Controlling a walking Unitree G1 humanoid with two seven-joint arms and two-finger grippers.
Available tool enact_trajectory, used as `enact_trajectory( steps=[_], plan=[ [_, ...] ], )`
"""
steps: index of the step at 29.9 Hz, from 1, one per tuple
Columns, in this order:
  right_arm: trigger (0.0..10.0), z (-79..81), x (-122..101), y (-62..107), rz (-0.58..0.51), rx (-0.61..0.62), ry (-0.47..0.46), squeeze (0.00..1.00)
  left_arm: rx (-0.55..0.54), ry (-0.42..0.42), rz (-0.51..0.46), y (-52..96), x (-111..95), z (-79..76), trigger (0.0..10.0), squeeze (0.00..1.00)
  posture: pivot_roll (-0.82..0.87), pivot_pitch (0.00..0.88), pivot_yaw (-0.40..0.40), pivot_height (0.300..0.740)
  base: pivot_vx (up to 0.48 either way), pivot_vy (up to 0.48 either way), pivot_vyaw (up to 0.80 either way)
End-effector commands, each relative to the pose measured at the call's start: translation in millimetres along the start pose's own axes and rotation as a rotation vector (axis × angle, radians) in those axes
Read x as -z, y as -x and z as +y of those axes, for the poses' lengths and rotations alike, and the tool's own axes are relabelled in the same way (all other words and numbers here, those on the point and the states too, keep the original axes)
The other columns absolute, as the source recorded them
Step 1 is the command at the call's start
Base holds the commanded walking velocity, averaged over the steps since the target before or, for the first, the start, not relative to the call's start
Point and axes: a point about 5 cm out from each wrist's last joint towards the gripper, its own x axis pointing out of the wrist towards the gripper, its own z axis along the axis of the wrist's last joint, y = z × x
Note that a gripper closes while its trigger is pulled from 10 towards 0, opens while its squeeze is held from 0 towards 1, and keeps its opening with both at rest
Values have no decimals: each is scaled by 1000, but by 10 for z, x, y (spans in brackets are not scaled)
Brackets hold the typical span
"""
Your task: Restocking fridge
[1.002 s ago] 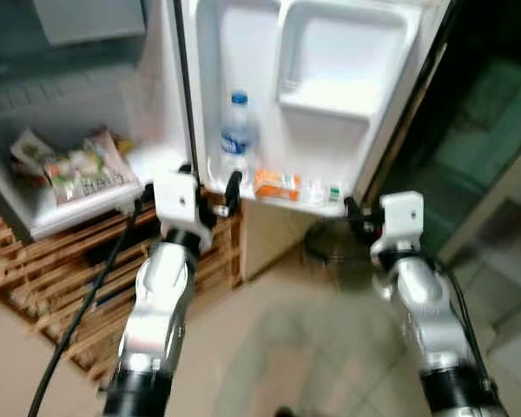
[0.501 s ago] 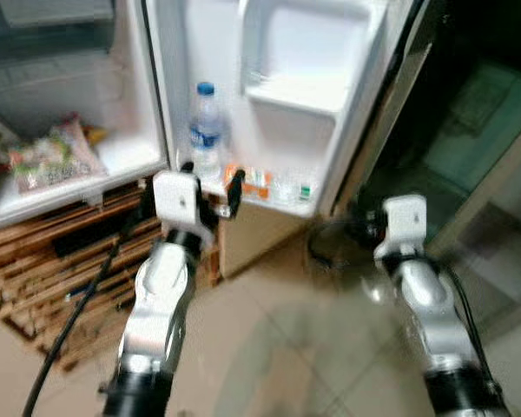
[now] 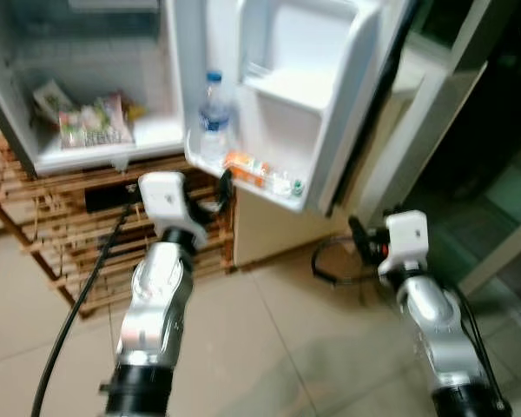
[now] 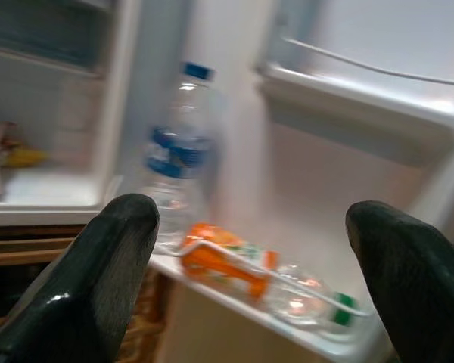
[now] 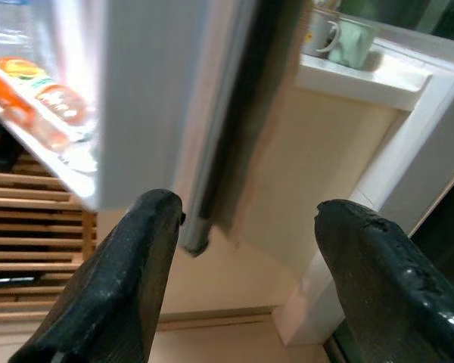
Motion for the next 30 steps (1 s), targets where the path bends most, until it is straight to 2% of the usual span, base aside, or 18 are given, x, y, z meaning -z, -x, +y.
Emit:
enact_trajectory(
  steps=[1,7,9,12,14,16,17,18,22,30],
  plan=[
    [10000,33,-96,-81,-30,-8,-7,192,6,-23,-12,-41,-39,-12,10000,0,-143,0,-52,740,416,240,500],
    [10000,11,-118,-107,-38,2,-10,204,-30,27,0,-35,-17,13,10000,0,-145,0,-51,740,416,120,493],
    [10000,-40,-103,-103,-35,35,-28,212,-51,33,-15,-30,-34,25,10000,0,-141,0,-53,740,409,251,481],
    [10000,-172,-34,-95,15,138,28,176,-61,33,-18,-19,-38,40,10000,0,-135,0,-56,740,0,0,146],
    [10000,-219,-35,-79,8,168,29,173,-67,30,-15,-14,-34,54,10000,0,-135,0,-56,740,0,0,0],
    [10000,-137,-138,-20,-68,86,38,180,-80,17,-9,4,-22,96,10000,0,-134,0,-55,740,0,0,0],
    [10000,-15,-182,40,-96,4,29,180,-95,-14,11,9,7,122,10000,0,-138,0,-55,740,0,0,0],
    [10000,11,-175,63,-93,-7,22,176,-108,-27,22,6,23,131,10000,0,-138,0,-55,740,0,0,0],
    [10000,6,-122,83,-73,8,11,169,-88,-43,19,-8,24,101,10000,0,-142,0,-53,740,0,0,0],
    [10000,-72,-94,57,-47,43,-17,169,-32,-44,-6,-18,-11,12,10000,0,-144,0,-54,740,215,-399,0]
  ],
)
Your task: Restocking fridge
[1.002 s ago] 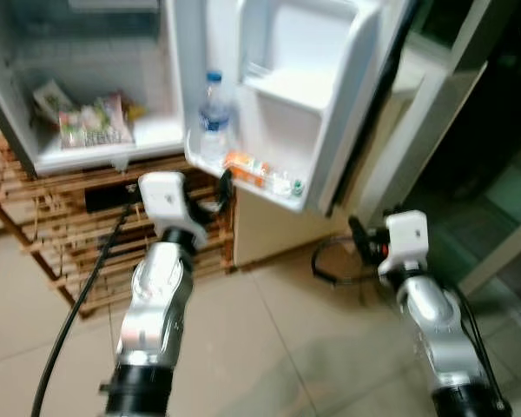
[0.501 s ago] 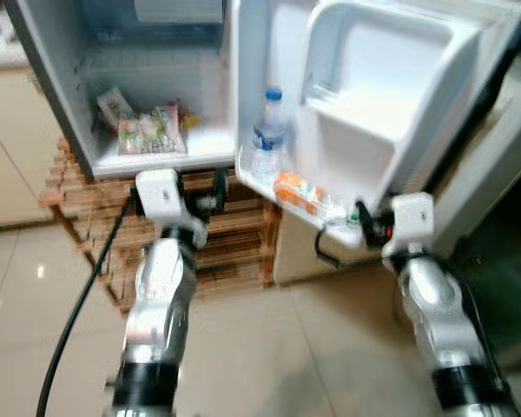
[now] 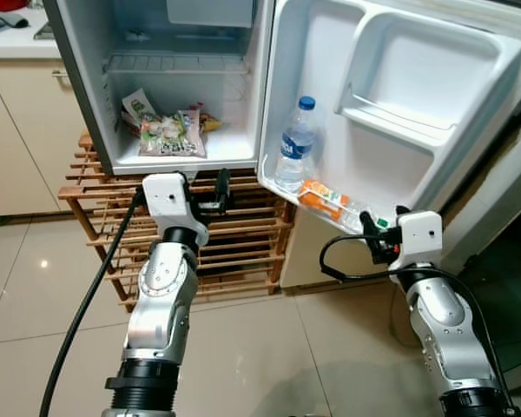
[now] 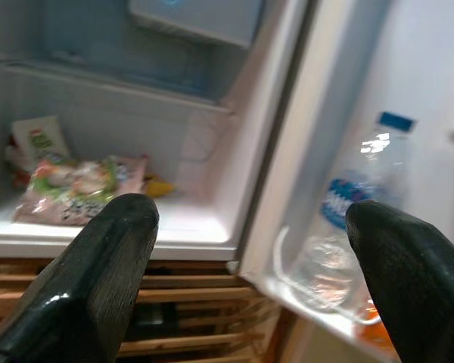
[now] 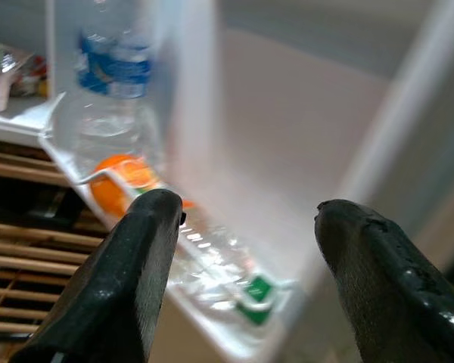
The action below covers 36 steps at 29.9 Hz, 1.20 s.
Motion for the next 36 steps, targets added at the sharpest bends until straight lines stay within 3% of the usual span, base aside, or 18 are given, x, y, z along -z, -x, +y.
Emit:
enact_trajectory(
  steps=[1,9,12,17,19,20,22,24,25,27,29,30,31,32,36],
  plan=[
    [10000,-107,-9,-15,10,36,-16,169,37,3,-13,-5,-15,-99,10000,0,-144,0,-54,740,304,-368,0],
    [10000,-116,-8,-13,6,32,-4,180,72,-15,-61,15,-72,-149,10000,0,-143,0,-54,740,299,-372,495],
    [10000,-83,8,42,2,2,3,184,137,-25,-123,38,-160,-235,10000,0,-142,0,-54,740,89,-413,510],
    [10000,-58,123,194,40,-37,-2,176,114,-17,-110,30,-141,-201,10000,0,-142,0,-54,740,53,-80,0],
    [10000,-59,312,395,121,-51,-29,173,78,-17,-35,13,-23,-124,10000,0,-136,0,-57,740,0,0,0],
    [10000,-64,356,432,141,-48,-36,173,71,-19,-10,11,16,-104,10000,0,-136,0,-57,740,0,0,0],
    [10000,-183,512,481,235,26,-61,173,23,-39,134,20,243,-9,10000,0,-139,0,-55,740,0,0,0],
    [10000,-472,632,445,330,217,-29,149,-44,-74,407,116,661,152,10000,0,-141,0,-52,740,0,0,0],
    [10000,-565,648,425,351,279,-24,149,-61,-85,493,167,788,201,10000,0,-141,0,-52,740,0,0,0],
    [10000,-700,582,287,331,350,10,125,-91,-89,615,283,1000,306,10000,0,-148,0,-42,740,0,0,0],
    [10000,-803,410,41,276,389,44,114,-118,-88,754,455,1238,416,10000,0,-151,0,-28,740,0,0,0],
    [10000,-803,410,41,276,389,44,114,-118,-88,754,455,1238,416,10000,0,-151,0,-28,740,0,0,0],
    [10000,-862,265,-142,243,411,72,106,-155,-80,847,593,1384,503,10000,0,-156,0,-19,740,0,0,0],
    [10000,-862,265,-142,243,411,72,106,-155,-80,847,593,1384,503,10000,0,-156,0,-19,740,0,0,0],
    [10000,-821,-26,-560,207,397,90,94,-207,-94,1005,850,1606,689,10000,0,-156,0,-17,740,0,0,0]
  ],
)
